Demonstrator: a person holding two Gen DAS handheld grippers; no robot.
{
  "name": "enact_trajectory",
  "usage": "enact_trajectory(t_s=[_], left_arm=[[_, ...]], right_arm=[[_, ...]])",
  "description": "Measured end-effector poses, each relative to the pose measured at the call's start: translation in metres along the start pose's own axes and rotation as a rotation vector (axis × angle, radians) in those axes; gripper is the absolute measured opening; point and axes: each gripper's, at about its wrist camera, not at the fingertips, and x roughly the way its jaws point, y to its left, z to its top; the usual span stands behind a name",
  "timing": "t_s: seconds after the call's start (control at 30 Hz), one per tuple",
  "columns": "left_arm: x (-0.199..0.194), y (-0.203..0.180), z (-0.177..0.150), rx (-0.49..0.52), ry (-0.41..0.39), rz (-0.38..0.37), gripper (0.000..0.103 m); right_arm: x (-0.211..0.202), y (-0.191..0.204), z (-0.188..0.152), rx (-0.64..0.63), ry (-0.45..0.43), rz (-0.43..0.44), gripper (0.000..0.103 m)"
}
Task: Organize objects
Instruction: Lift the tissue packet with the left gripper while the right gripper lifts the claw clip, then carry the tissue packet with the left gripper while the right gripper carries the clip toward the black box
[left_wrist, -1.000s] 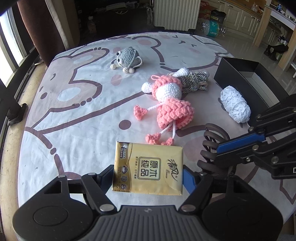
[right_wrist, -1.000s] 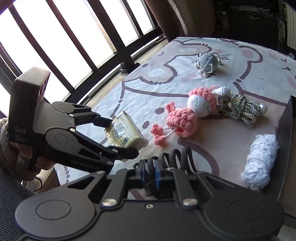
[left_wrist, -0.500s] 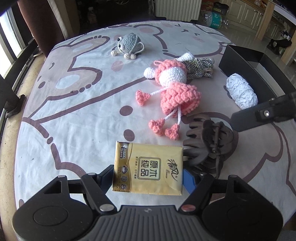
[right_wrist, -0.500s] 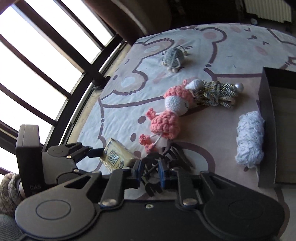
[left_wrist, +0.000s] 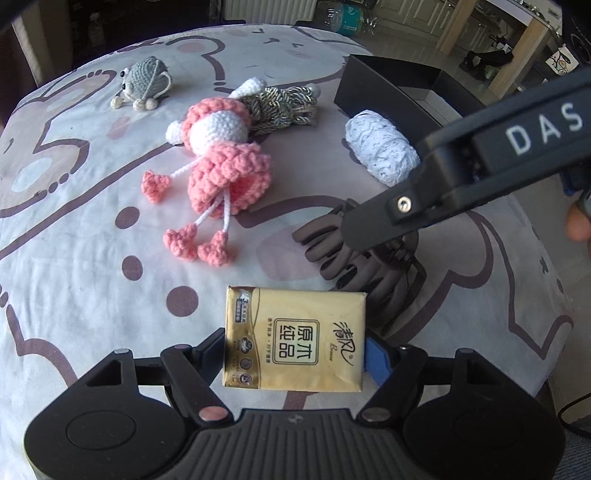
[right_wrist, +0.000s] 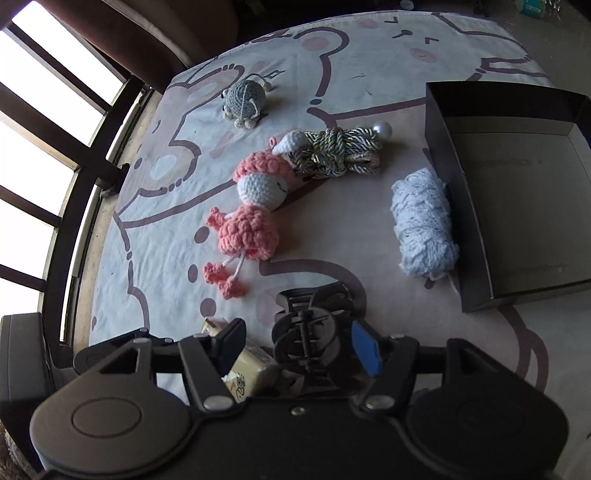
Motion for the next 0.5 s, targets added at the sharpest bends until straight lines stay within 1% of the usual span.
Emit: enact_trajectory(t_s=[0.13, 0.23, 0.3, 0.33, 0.37, 0.4, 0.5], left_arm=[[-0.003, 0.003, -0.001, -0.001, -0.002, -0.001, 0.075], [-0.006, 0.005, -0.002, 0.015, -0.005, 0.043, 0.075], [-0.007, 0.006, -0.002, 0.015, -0.003, 0.062, 0.077], [-0.008, 0.008, -0.002, 0.005, 0.000, 0.061, 0.078], [-0.009, 0.009, -0.002, -0.004, 0.004, 0.063, 0.084], [-0.009, 0.011, -0.002, -0.009, 0.007, 0.072, 0.088], [-0.010, 0.012, -0.003, -0.006, 0.028, 0.109, 0.094]], right_arm=[[0.011, 0.007, -0.006, -0.062, 0.011, -0.041, 0.066], [0.019, 0.011, -0.011, -0.119, 0.010, -0.068, 0.064], [0.022, 0.013, -0.015, -0.158, 0.002, -0.090, 0.064], [0.023, 0.013, -0.016, -0.180, -0.006, -0.102, 0.059], [0.024, 0.014, -0.017, -0.202, -0.013, -0.117, 0.055], [0.024, 0.014, -0.018, -0.224, -0.021, -0.120, 0.053], [0.022, 0.015, -0.021, -0.271, -0.029, -0.109, 0.052]])
